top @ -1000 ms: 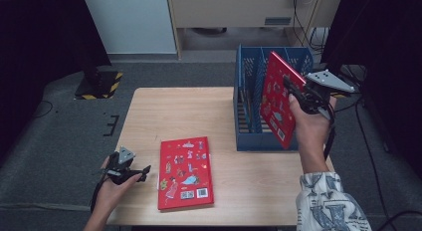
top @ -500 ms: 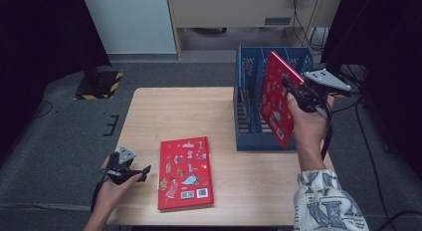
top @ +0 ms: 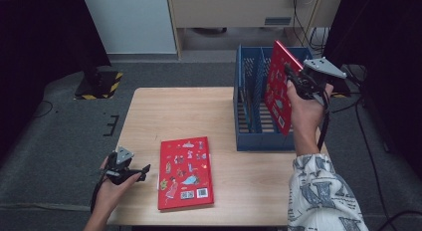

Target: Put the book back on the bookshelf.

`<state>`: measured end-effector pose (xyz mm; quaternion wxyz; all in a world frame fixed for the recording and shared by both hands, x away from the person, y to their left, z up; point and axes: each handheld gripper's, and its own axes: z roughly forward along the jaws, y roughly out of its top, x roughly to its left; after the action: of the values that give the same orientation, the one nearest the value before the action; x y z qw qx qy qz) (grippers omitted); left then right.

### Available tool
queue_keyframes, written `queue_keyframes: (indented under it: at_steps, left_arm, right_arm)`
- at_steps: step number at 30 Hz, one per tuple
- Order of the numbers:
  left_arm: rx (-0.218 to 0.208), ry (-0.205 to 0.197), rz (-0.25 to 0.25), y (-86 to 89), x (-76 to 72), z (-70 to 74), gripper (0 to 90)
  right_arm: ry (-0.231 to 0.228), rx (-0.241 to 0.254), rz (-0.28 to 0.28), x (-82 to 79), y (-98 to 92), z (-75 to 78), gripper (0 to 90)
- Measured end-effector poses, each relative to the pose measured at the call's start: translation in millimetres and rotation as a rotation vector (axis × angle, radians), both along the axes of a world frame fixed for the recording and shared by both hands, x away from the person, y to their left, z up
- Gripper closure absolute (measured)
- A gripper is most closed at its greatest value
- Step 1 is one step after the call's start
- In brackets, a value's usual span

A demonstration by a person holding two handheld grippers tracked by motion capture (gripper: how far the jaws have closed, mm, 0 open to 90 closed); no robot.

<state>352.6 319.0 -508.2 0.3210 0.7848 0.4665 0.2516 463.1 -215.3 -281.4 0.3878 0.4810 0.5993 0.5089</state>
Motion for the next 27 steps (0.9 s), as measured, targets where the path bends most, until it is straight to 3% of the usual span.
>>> queue_keyframes:
  at_steps: [15,27]
  left_arm:
    - [0.002,0.005,0.007,0.0,-0.8,-1.5,3.6]
    - [0.001,0.01,0.008,-0.4,-0.4,-2.7,3.7]
  right_arm:
    - [-0.021,-0.009,-0.037,27.8,9.3,-16.1,79.7]
    - [-0.009,-0.005,-0.043,42.8,10.1,-33.3,79.7]
